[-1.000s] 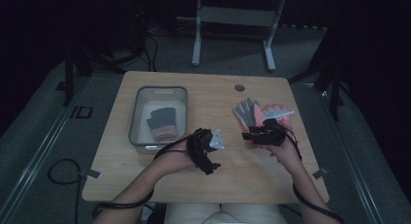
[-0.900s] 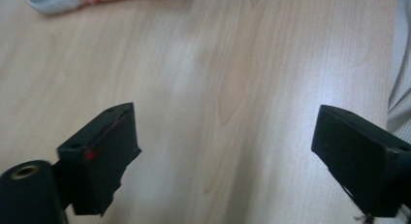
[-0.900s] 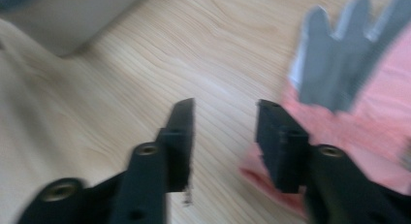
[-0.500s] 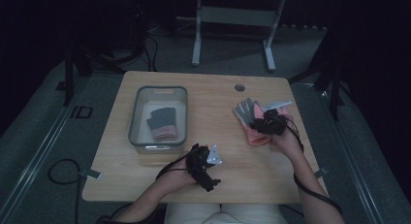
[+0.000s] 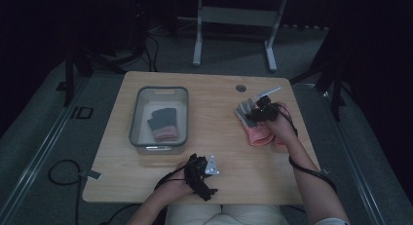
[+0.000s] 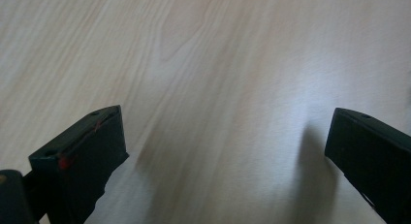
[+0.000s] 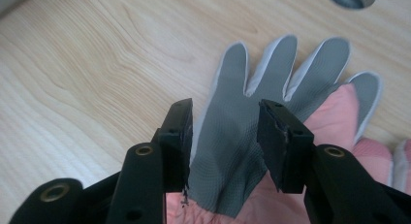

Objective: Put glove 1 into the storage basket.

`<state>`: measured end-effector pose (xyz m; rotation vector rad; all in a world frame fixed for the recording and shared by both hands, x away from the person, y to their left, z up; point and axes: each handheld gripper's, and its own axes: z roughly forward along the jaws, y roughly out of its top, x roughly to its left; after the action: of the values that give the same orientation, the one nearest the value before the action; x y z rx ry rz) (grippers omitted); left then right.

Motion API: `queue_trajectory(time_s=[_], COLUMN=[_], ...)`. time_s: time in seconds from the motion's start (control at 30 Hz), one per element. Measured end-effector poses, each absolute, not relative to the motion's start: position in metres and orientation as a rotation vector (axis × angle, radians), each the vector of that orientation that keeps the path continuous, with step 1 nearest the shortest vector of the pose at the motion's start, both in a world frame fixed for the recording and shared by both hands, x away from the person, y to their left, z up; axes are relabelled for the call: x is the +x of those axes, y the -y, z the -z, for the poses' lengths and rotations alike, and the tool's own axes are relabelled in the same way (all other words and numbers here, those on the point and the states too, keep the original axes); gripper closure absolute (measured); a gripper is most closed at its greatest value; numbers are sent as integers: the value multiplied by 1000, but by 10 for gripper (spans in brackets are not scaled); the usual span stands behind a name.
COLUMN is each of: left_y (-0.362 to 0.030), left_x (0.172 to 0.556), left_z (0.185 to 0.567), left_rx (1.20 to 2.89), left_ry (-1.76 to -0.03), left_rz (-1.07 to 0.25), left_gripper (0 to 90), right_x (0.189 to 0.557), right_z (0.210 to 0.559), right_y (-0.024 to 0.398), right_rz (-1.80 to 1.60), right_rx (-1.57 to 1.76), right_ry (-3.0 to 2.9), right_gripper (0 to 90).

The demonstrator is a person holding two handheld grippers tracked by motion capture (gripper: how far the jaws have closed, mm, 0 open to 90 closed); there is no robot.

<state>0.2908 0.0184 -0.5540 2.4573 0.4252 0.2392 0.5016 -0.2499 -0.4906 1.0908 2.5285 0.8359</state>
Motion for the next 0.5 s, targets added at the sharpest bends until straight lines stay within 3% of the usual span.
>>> queue_trajectory(time_s=[0.13, 0.27, 0.5], left_y=[-27, -32, -32], left_x=[294, 292, 287], left_z=[552, 552, 554], left_rx=[2409, 2372, 2347], left_ry=[-446, -435, -394], left_rz=[-160, -188, -166], left_gripper=[6, 6, 6], right_x=[507, 510, 510], right_z=[506, 518, 526], right_y=[248, 245, 247], right_rz=[-716, -679, -734], right_rx=[1101, 1097, 1181], right_ry=[-2531, -2555, -2533], right_gripper=[556, 569, 741])
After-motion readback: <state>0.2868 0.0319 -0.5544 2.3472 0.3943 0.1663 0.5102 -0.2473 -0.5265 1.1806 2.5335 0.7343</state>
